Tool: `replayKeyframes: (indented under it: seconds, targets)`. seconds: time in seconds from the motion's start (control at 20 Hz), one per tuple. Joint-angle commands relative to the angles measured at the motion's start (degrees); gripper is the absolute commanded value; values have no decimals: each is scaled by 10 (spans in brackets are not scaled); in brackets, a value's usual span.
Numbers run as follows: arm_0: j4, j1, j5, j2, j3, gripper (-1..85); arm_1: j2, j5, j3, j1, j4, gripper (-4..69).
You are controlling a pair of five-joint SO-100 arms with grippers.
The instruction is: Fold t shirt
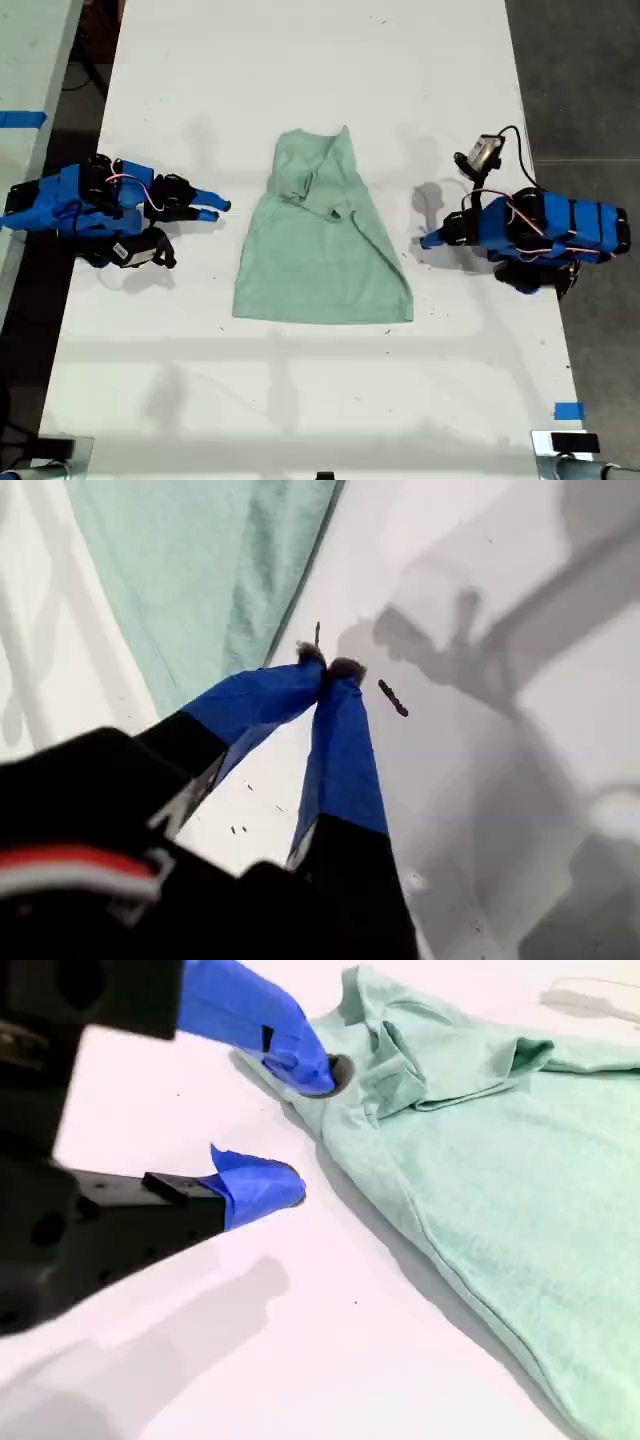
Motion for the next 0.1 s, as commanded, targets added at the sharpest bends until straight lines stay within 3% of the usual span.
replayKeyframes:
  seconds: [0.0,0.05]
  targets:
    - [-10,4,-3,4,6,141,6,-2,26,5,2,15]
    - [-10,4,-3,4,6,141,6,-3,26,5,2,15]
